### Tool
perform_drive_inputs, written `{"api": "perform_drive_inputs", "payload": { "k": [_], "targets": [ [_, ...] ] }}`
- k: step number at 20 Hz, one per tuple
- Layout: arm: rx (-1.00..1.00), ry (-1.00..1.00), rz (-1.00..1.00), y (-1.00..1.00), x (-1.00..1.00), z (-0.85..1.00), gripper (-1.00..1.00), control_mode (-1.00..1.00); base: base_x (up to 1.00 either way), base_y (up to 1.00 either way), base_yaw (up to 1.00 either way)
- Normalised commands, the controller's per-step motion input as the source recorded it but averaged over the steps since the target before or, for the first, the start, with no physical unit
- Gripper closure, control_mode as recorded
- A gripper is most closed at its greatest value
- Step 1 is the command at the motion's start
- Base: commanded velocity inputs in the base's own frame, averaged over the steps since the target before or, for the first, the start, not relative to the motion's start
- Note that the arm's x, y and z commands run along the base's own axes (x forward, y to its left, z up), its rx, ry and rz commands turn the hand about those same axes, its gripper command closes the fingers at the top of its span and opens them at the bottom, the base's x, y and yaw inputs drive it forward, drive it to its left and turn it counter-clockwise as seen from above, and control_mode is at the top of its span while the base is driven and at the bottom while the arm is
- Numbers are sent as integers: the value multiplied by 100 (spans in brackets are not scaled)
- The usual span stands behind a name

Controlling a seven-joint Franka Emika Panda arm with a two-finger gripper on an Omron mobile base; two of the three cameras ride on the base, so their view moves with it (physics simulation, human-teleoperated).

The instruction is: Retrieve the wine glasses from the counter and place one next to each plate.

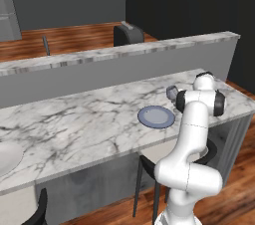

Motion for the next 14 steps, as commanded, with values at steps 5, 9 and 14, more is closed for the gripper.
{"api": "perform_drive_inputs", "payload": {
  "k": [5,9,14],
  "targets": [
    [-1,-9,0,-6,0,-21,100,-100,0,0,0],
    [-3,-7,0,-20,0,-26,100,-100,0,0,0],
    [-3,-2,0,-34,1,-30,100,-100,0,0,0]
  ]
}}
